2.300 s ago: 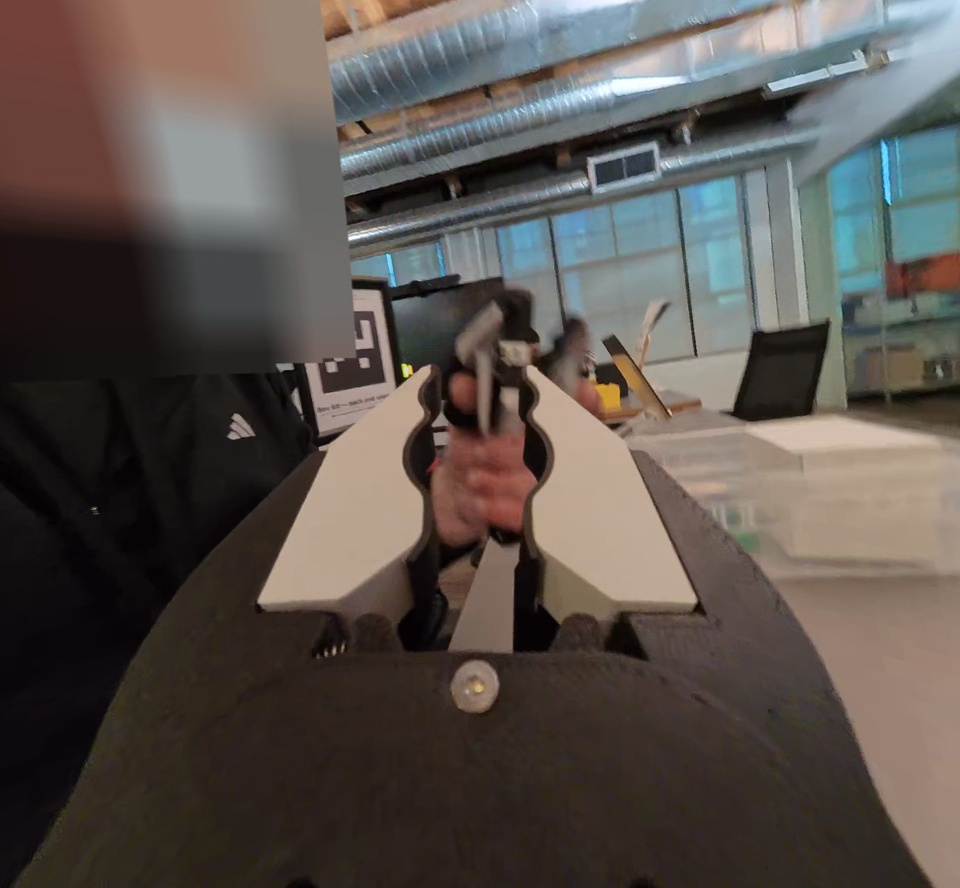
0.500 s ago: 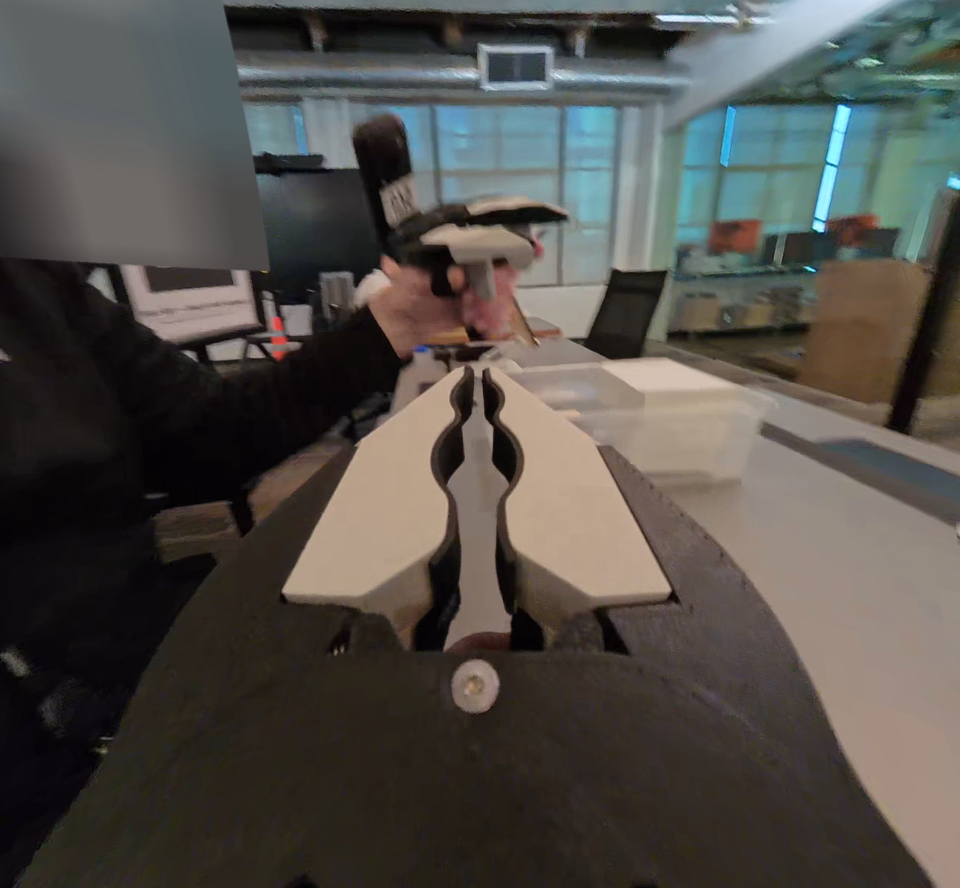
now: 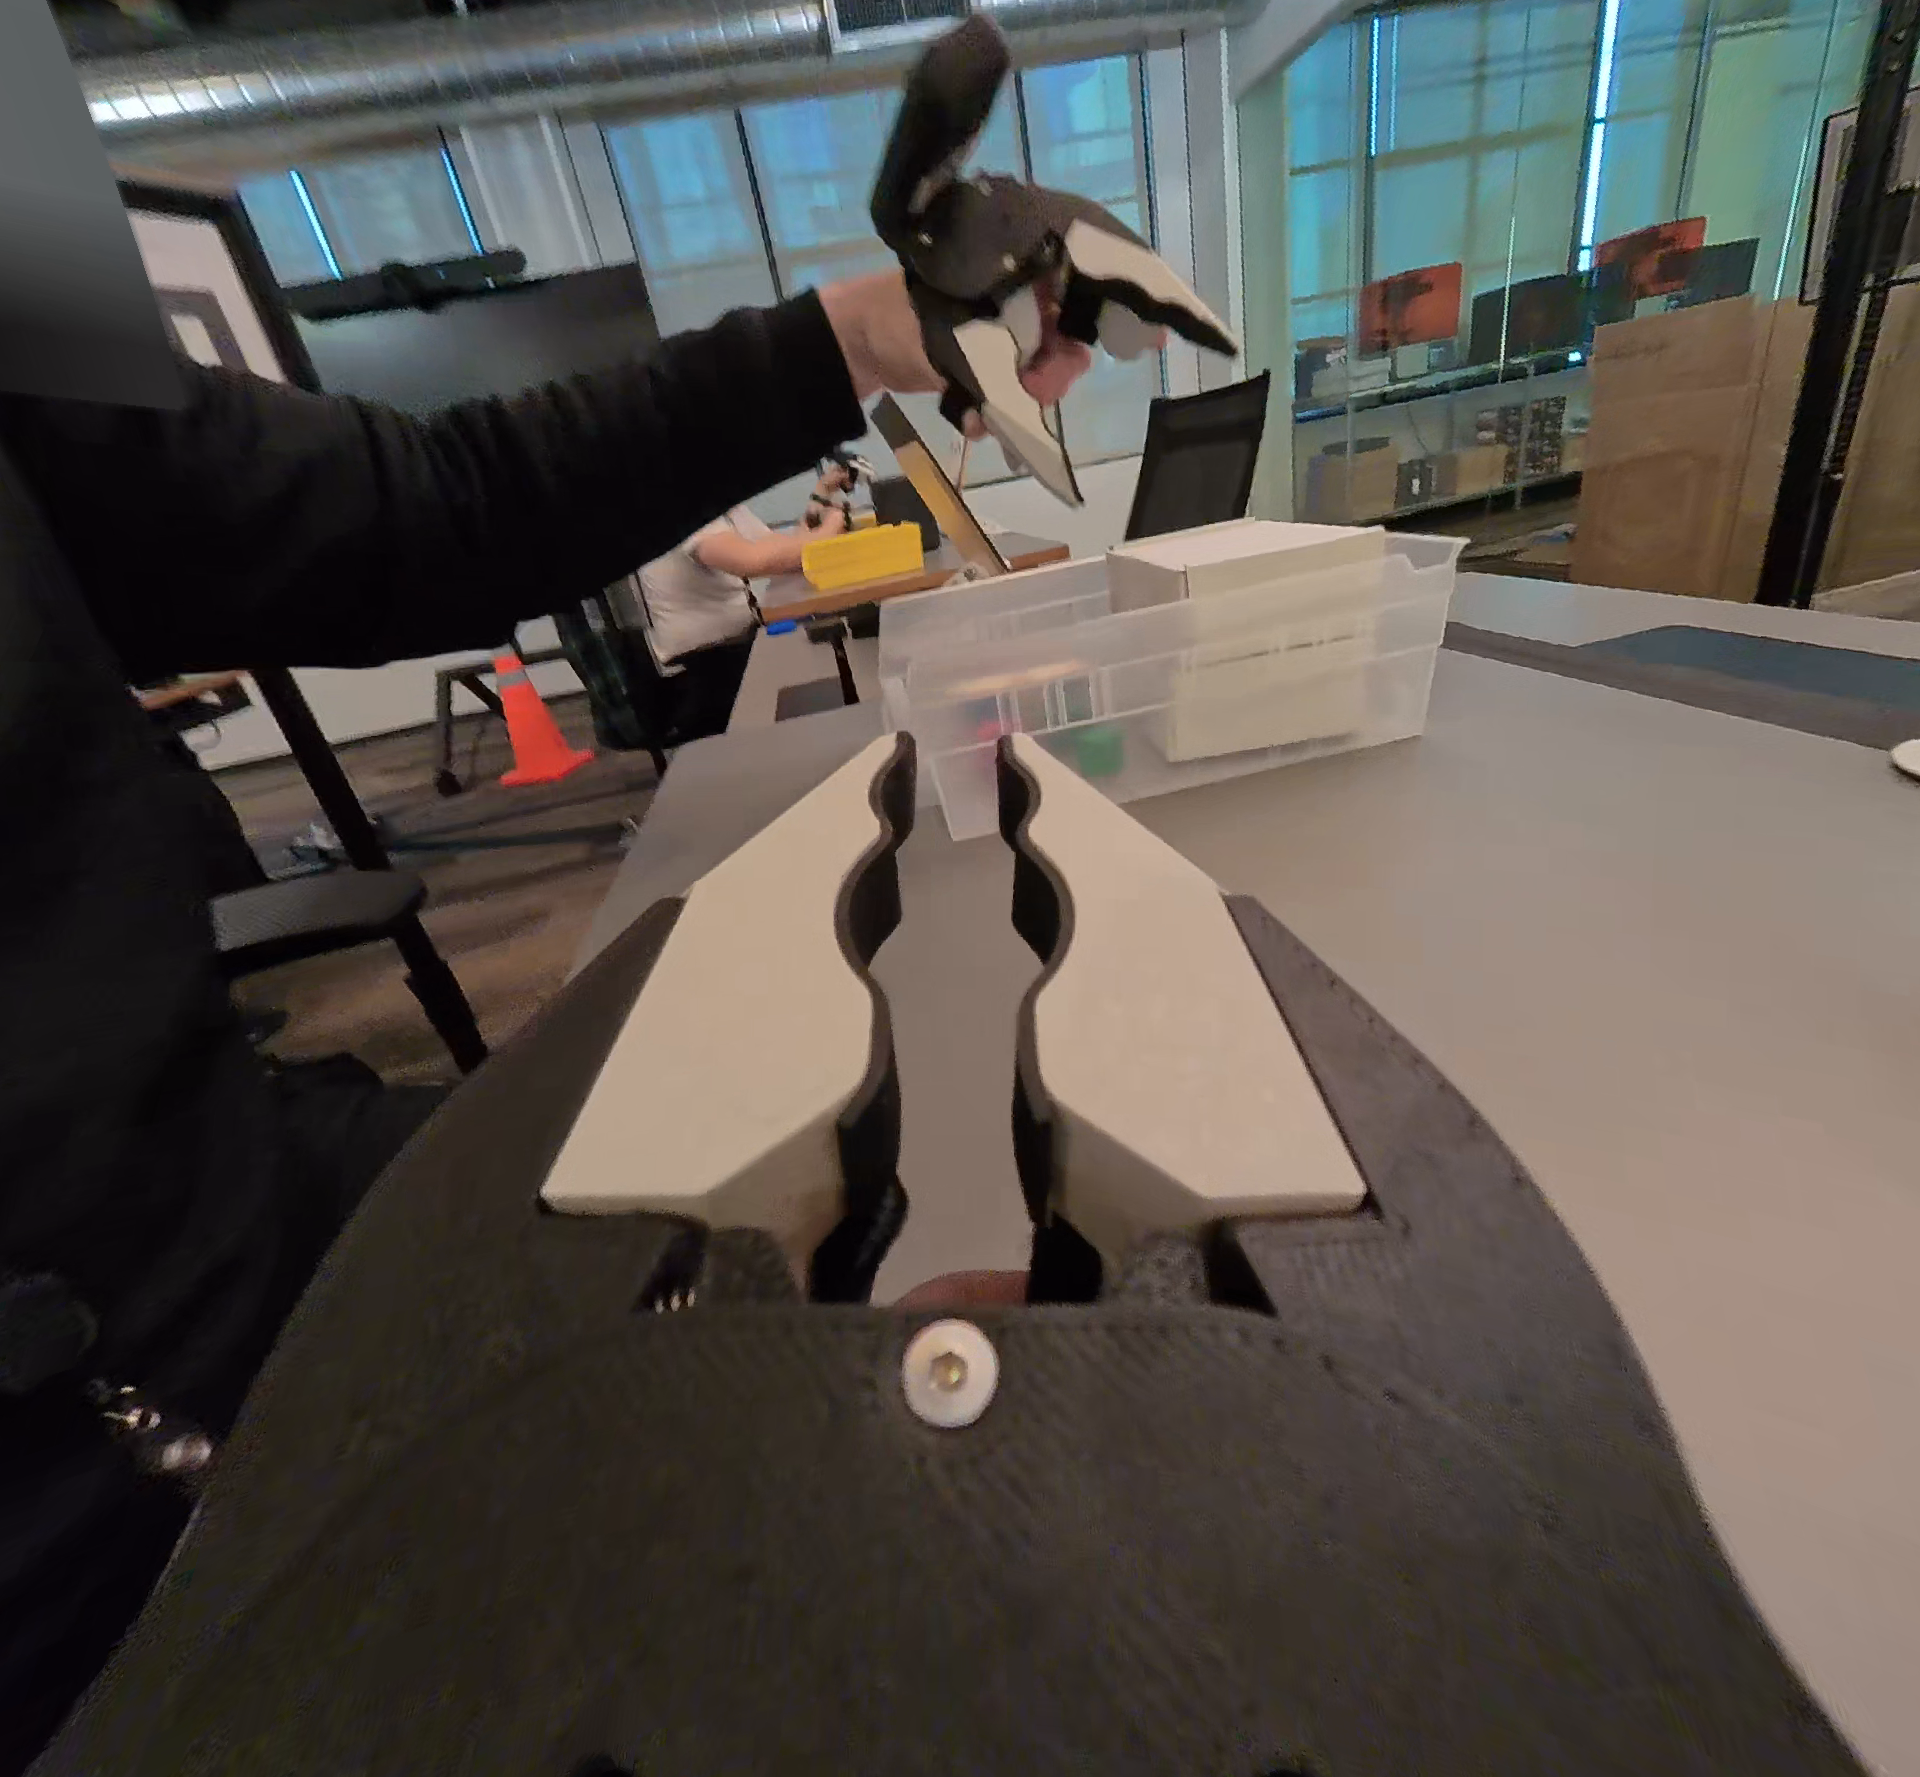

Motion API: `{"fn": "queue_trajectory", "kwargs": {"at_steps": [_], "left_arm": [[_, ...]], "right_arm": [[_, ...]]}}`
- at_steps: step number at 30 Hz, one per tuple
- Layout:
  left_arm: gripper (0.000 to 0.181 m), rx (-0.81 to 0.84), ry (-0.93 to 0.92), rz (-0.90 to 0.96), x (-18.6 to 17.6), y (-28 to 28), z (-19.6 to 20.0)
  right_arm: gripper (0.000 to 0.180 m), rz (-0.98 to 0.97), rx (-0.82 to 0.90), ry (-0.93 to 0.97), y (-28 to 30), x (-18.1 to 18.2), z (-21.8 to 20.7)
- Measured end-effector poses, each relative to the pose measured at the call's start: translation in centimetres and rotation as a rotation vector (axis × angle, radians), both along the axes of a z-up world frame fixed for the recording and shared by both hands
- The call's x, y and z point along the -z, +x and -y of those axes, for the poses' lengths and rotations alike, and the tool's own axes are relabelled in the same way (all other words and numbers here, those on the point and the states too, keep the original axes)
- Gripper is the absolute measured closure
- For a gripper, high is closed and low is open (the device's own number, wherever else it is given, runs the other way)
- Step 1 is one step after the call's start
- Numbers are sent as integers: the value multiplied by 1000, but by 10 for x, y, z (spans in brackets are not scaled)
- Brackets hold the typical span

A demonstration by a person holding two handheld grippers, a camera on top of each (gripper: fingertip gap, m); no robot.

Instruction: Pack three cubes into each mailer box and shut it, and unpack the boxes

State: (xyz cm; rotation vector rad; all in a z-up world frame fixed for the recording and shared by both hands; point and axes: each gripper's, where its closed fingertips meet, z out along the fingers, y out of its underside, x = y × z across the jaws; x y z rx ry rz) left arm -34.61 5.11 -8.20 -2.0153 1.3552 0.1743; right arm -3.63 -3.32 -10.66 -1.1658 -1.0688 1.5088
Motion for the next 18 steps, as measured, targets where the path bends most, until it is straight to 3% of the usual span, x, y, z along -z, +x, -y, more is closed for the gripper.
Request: {"fn": "queue_trajectory", "kwargs": {"at_steps": [13,18], "left_arm": [[52,-9,-301,-213,81,-56,-36],[61,-7,-316,-203,86,-53,-38]], "right_arm": [[161,-55,-28,-85,6,-4,-11],[159,-60,-27,-102,6,-4,-14]]}}
